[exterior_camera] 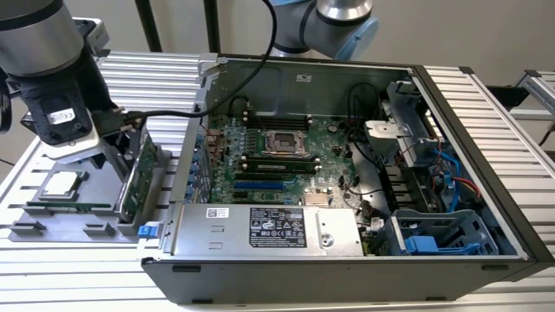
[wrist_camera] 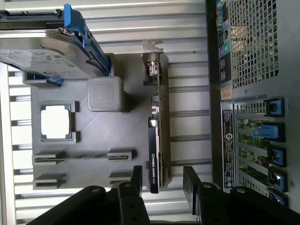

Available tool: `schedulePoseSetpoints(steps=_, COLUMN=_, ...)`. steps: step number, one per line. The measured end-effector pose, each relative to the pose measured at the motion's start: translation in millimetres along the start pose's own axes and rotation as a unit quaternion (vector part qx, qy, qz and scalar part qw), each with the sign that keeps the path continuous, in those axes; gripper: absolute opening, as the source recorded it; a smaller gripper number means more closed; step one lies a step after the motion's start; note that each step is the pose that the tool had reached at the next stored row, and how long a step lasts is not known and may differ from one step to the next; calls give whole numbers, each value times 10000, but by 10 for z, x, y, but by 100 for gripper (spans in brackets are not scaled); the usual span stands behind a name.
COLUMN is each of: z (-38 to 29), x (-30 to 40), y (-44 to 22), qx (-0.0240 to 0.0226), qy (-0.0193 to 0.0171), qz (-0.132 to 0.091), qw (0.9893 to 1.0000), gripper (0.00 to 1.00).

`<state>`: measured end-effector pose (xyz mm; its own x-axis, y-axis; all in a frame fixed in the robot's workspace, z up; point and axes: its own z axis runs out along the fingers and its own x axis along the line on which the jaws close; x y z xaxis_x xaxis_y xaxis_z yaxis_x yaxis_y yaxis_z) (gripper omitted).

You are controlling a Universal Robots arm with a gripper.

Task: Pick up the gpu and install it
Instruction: 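Pick up the gpu and move the gpu toward the slot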

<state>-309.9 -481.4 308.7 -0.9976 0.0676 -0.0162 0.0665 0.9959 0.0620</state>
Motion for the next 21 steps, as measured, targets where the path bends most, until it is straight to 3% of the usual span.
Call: schedulePoseSetpoints(steps=21, z=78, x=1, y=-5, qx=0, qy=0, qz=0, qw=10000, gripper=100)
